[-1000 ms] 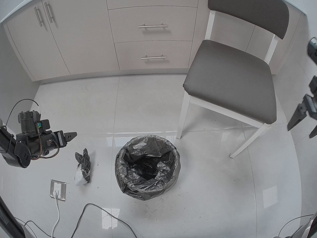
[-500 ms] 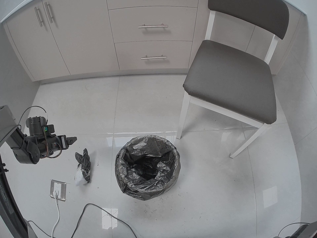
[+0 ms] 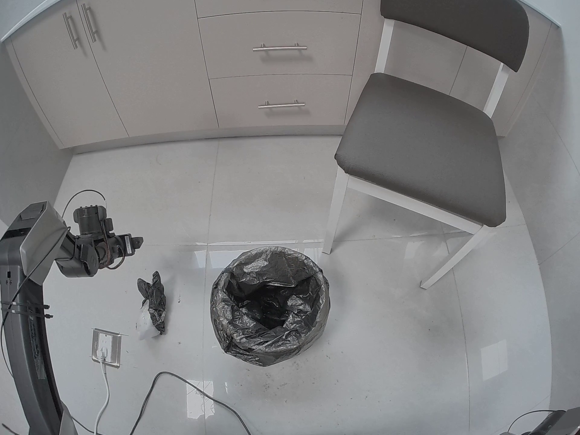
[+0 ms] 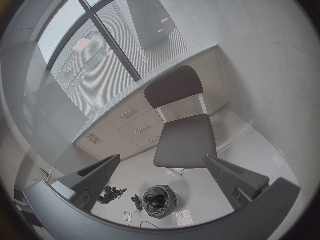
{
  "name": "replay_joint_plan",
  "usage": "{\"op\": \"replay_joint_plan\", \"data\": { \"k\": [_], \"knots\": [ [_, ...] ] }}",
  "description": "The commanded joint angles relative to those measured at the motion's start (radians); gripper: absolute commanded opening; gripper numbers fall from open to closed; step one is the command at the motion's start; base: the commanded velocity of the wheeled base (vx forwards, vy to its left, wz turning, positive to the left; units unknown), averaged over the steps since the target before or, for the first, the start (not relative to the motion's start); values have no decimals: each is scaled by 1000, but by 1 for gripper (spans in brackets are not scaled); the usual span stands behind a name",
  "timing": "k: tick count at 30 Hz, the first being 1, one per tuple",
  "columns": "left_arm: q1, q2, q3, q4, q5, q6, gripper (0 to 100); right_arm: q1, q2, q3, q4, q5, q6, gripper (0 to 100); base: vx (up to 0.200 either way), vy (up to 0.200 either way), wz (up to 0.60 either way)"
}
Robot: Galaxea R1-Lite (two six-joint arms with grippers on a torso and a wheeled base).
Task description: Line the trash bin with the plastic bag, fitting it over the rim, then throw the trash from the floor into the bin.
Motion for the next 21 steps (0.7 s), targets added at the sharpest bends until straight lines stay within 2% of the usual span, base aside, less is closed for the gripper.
{"op": "replay_joint_plan", "data": {
  "k": [1,2,3,4,6,12,17,21],
  "knots": [
    [-7,153,-227,150,36,-26,100,2,16,80,-73,0,8,100,0,0,0],
    [-13,176,-284,192,36,-27,100,2,21,85,-81,0,8,100,0,0,0],
    [-13,176,-284,192,36,-27,100,2,21,85,-81,0,8,100,0,0,0],
    [-24,219,-376,255,43,-29,100,4,27,92,-89,0,8,100,0,0,0],
    [-38,260,-456,298,64,-38,100,4,31,97,-92,0,9,100,0,0,0],
    [-70,357,-609,420,79,-52,100,5,41,92,-98,-3,26,100,0,0,0],
    [-89,411,-612,443,81,-93,100,4,45,97,-122,-4,27,100,0,0,0],
    [-90,417,-612,465,79,-88,100,4,56,97,-133,-4,29,100,0,0,0]
  ]
}}
